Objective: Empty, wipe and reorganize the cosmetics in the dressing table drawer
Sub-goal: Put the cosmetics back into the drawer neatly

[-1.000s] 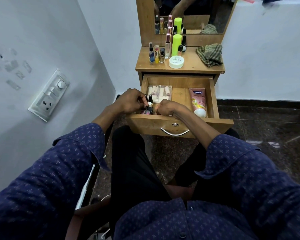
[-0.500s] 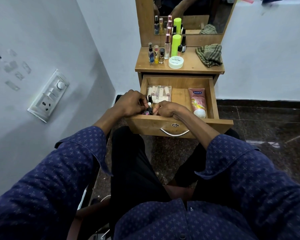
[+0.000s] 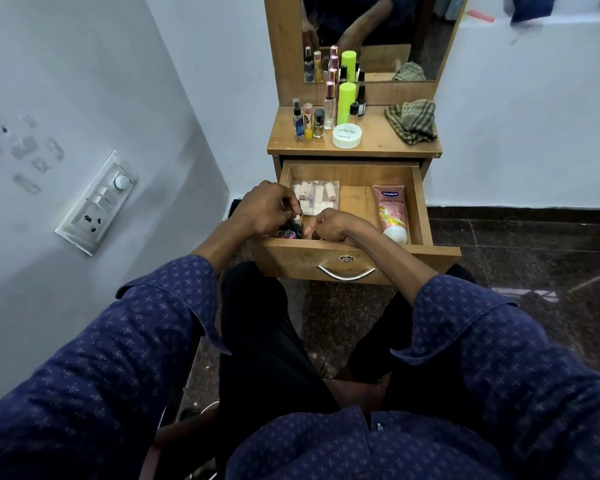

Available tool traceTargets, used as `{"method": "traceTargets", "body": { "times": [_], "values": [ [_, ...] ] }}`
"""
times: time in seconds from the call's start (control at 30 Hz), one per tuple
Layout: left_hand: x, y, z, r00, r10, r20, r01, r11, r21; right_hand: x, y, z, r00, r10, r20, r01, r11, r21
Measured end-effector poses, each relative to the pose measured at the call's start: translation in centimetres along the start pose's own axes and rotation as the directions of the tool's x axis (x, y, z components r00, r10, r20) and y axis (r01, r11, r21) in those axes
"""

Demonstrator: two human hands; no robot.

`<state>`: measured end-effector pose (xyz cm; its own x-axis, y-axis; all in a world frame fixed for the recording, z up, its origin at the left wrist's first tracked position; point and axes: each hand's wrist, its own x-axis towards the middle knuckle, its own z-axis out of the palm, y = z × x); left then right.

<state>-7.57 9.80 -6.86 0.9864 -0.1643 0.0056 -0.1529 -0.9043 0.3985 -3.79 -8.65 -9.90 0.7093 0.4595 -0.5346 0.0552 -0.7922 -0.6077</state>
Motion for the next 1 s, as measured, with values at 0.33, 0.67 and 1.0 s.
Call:
{"method": "traceTargets", "body": {
  "times": [0.33, 0.67, 1.0],
  "values": [
    [2.4, 0.4, -0.1, 0.998, 0.000, -0.070, -0.002, 1.000, -0.029, -0.2, 0.0, -4.0, 0.977, -0.052, -0.206, 0.091, 0.979, 0.184],
    [7.1, 0.6, -2.6, 0.939, -0.042, -0.342, 0.026, 0.998, -0.051, 0.6, -2.2, -11.3, 0.714, -0.304, -0.631, 0.208, 0.952, -0.223],
    [11.3, 0.9, -4.2, 0.878, 0.001, -0.479, -0.010, 1.000, -0.015, 3.7, -5.1, -14.1, 0.573, -0.433, -0.696, 0.157, 0.891, -0.425]
  ]
}}
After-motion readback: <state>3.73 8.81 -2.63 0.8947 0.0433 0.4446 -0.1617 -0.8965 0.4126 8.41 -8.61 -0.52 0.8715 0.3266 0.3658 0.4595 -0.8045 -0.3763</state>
